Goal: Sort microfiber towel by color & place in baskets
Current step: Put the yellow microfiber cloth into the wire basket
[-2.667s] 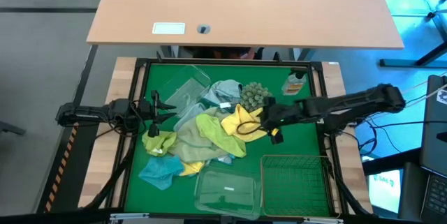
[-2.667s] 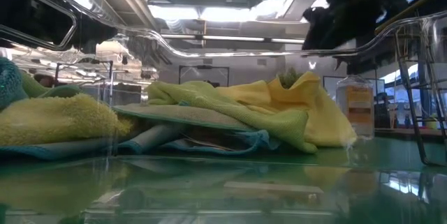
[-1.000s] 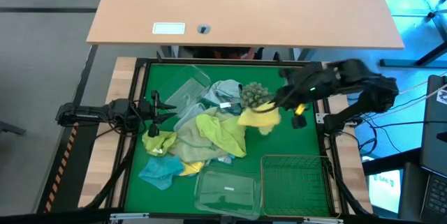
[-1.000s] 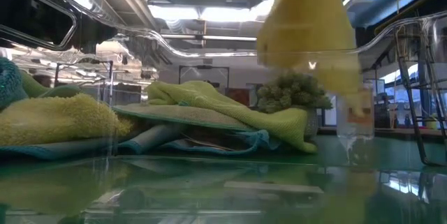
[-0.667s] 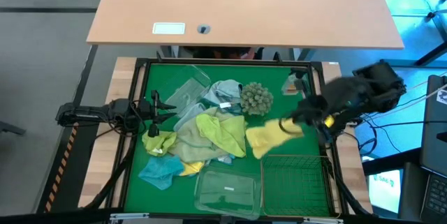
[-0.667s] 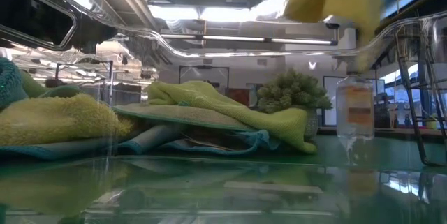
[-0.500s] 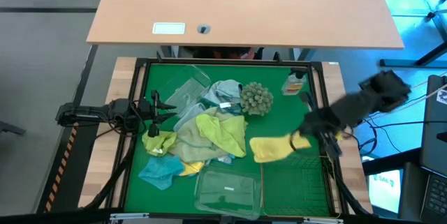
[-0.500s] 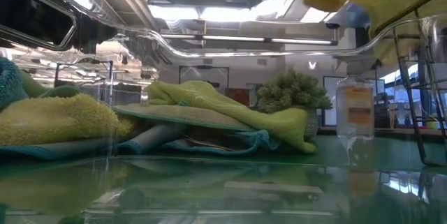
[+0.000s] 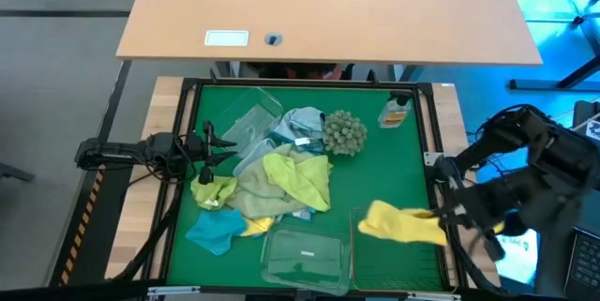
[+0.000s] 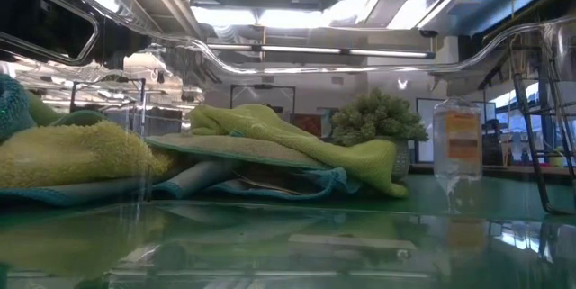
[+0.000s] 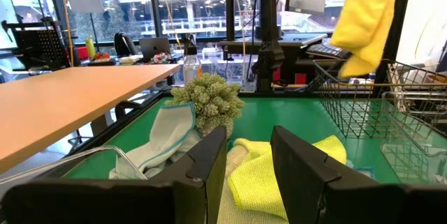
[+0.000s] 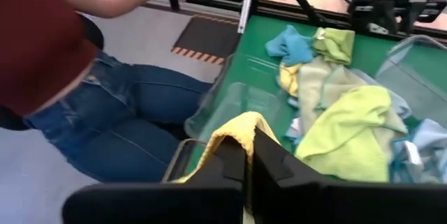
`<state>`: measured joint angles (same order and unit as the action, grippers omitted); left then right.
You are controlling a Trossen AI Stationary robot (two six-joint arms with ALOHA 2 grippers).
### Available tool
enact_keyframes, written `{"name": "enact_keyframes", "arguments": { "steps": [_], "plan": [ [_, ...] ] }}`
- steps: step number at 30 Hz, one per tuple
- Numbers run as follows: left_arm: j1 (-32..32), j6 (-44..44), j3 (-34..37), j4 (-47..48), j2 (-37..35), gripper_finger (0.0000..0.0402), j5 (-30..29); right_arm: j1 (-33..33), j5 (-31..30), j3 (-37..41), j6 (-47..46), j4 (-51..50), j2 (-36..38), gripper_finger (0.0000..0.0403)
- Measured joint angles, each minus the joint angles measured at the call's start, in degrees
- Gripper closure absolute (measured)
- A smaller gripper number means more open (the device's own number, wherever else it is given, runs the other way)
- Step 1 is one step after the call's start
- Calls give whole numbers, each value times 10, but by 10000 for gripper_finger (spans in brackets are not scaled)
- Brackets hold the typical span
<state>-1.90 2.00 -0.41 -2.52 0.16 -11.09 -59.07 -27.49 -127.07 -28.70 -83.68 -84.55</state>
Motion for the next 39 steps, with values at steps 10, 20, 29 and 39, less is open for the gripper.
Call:
{"name": "enact_keyframes", "arguments": {
  "steps": [10,20,29,39],
  "plan": [
    [0,0,0,0,0,292,0,-56,1,22,-117,-18,0,403],
    [0,0,0,0,0,292,0,-54,30,95,-180,-18,0,399],
    [0,0,0,0,0,292,0,-54,26,220,-197,11,0,399],
    [0,0,0,-1,0,292,0,-29,26,360,-284,101,0,397]
  ]
}}
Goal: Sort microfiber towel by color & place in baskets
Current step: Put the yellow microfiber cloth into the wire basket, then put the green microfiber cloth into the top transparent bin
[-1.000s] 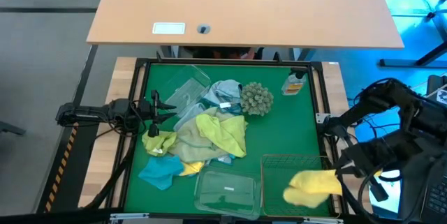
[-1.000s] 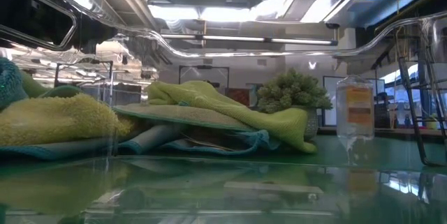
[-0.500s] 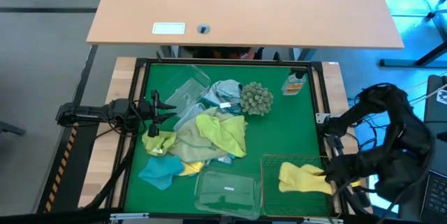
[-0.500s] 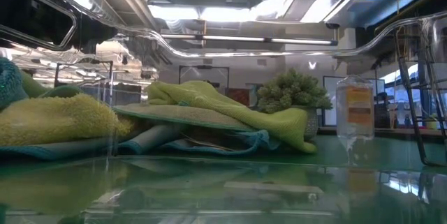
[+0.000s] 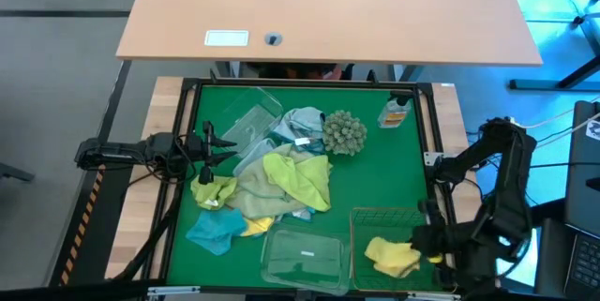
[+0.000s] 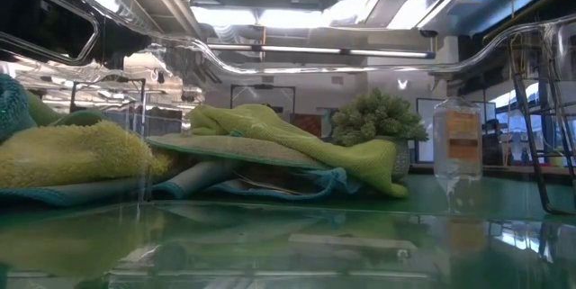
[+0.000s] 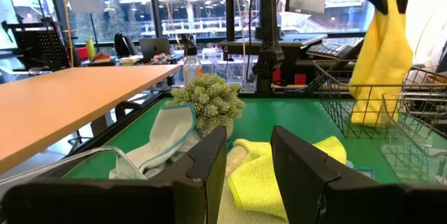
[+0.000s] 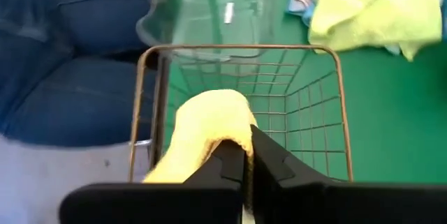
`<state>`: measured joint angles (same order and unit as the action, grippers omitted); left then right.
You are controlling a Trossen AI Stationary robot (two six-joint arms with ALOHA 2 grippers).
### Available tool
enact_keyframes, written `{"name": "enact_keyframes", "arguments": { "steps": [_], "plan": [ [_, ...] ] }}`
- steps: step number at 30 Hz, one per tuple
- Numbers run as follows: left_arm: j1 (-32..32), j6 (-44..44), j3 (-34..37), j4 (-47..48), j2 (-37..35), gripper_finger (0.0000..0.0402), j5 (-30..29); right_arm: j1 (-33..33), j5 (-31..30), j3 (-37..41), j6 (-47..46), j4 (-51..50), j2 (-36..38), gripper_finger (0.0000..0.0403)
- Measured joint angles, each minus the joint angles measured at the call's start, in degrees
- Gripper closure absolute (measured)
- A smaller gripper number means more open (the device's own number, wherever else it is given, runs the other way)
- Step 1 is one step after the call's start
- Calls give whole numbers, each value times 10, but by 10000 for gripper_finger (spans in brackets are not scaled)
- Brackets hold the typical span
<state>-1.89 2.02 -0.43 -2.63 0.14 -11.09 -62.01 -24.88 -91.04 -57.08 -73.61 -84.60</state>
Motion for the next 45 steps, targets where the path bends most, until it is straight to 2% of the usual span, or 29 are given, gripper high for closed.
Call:
{"name": "enact_keyframes", "arguments": {
  "steps": [6,13,19,23,30,34,37,45],
  "plan": [
    [0,0,0,0,0,292,0,35,10,32,-70,7,0,397],
    [0,0,0,0,0,292,0,85,108,34,-78,7,0,397],
    [0,0,0,0,0,292,0,122,168,34,-78,7,0,394],
    [0,0,0,0,0,292,0,139,185,34,-78,7,0,363],
    [0,-1,0,-16,0,292,0,161,186,34,-75,6,0,260],
    [0,-4,0,-55,0,292,0,164,201,34,-70,3,0,222],
    [0,-4,0,-92,0,292,0,164,211,34,-67,-1,0,210],
    [0,-4,0,-185,23,292,0,174,193,25,40,-4,1,213]
  ]
}}
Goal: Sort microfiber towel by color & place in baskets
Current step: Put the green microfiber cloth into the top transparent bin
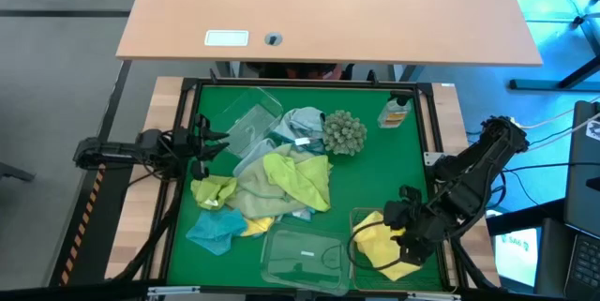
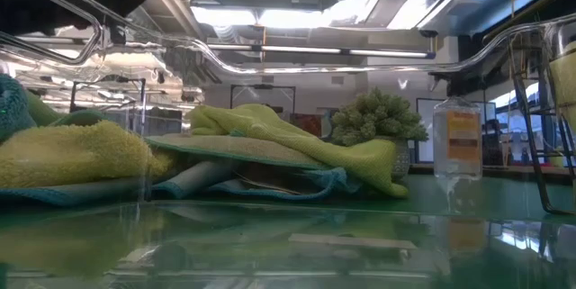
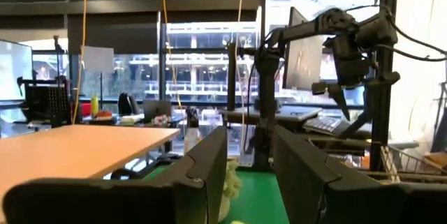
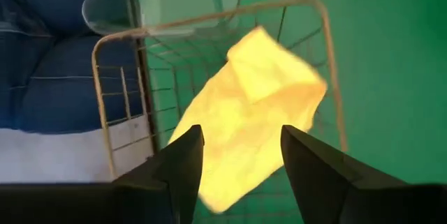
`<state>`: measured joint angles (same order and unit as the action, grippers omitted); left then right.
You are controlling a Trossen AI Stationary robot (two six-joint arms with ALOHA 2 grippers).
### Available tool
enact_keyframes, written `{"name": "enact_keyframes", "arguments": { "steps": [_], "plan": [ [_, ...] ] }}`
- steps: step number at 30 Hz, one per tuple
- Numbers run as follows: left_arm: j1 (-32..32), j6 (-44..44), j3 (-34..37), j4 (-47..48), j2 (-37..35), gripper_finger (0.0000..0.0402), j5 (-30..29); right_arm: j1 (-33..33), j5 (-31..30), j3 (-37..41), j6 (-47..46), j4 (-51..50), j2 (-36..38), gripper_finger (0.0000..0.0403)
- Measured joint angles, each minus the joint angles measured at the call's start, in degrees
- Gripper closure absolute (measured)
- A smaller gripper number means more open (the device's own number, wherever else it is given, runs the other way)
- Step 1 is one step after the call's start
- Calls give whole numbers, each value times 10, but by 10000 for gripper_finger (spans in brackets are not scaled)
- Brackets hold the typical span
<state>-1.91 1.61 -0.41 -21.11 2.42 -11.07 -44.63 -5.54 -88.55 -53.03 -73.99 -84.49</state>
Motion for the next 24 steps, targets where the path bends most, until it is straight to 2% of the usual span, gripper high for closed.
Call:
{"name": "enact_keyframes", "arguments": {
  "steps": [7,11,18,24],
  "plan": [
    [0,-4,-1,-69,70,292,0,62,-25,0,127,-25,7,214],
    [-1,-26,-20,-70,110,292,0,114,-25,0,218,-30,11,214],
    [-18,-27,-82,-71,205,292,4,186,-31,0,345,-28,26,214],
    [-29,-25,-154,-68,319,292,4,230,-66,4,419,-18,29,214]
  ]
}}
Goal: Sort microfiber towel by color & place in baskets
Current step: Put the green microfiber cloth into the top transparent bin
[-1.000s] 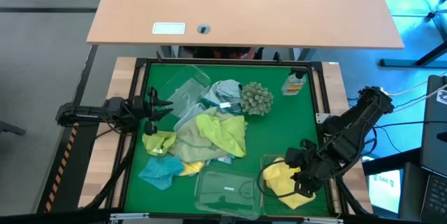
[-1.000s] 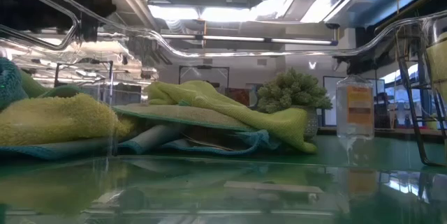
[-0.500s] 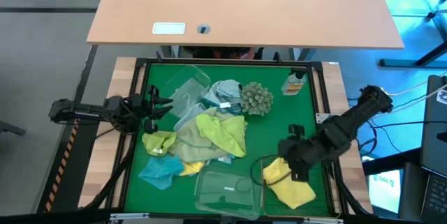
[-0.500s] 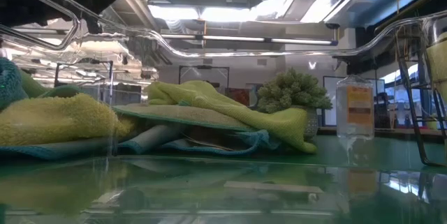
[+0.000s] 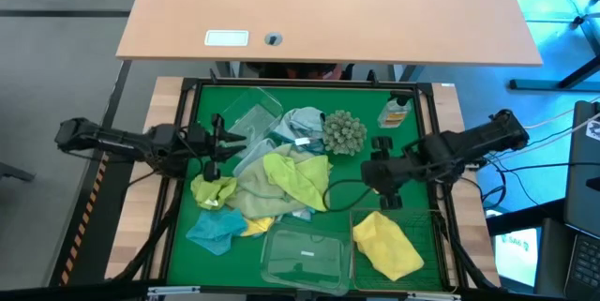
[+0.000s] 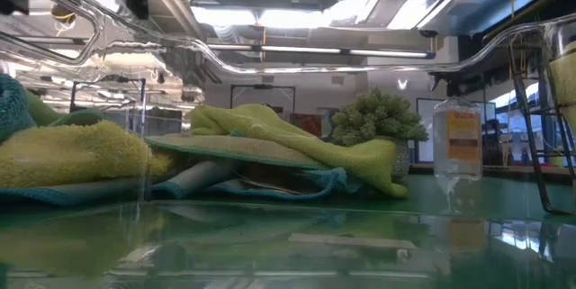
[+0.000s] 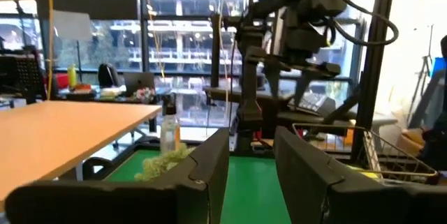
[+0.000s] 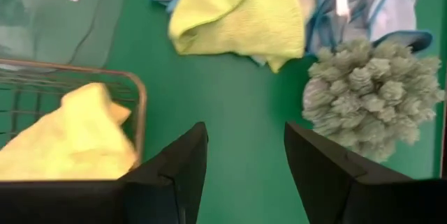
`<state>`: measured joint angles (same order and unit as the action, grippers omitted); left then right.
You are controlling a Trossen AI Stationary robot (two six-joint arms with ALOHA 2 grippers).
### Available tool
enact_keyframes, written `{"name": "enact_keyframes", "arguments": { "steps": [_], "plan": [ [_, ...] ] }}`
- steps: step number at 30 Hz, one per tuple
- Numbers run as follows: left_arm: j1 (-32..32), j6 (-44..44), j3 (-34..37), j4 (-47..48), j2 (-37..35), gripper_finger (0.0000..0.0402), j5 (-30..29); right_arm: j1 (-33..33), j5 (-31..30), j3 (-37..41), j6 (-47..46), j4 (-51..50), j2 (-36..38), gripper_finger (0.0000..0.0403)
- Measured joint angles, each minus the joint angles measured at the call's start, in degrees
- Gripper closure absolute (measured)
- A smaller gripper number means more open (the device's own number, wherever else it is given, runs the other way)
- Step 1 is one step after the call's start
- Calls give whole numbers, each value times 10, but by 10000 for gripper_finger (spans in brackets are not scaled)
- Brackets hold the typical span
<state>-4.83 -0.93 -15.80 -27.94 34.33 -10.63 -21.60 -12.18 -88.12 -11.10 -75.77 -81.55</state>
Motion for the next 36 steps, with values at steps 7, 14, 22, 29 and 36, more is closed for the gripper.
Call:
{"name": "enact_keyframes", "arguments": {
  "steps": [7,14,22,29,36],
  "plan": [
    [-3,0,-90,47,145,292,7,43,1,40,24,70,1,214],
    [-3,0,-189,130,278,292,9,52,16,71,25,88,0,214],
    [-3,14,-250,163,393,292,9,51,24,86,25,97,-1,214],
    [-2,15,-258,165,460,292,9,51,27,92,25,111,-1,214],
    [-2,15,-259,173,502,292,3,51,28,92,25,117,-1,214]
  ]
}}
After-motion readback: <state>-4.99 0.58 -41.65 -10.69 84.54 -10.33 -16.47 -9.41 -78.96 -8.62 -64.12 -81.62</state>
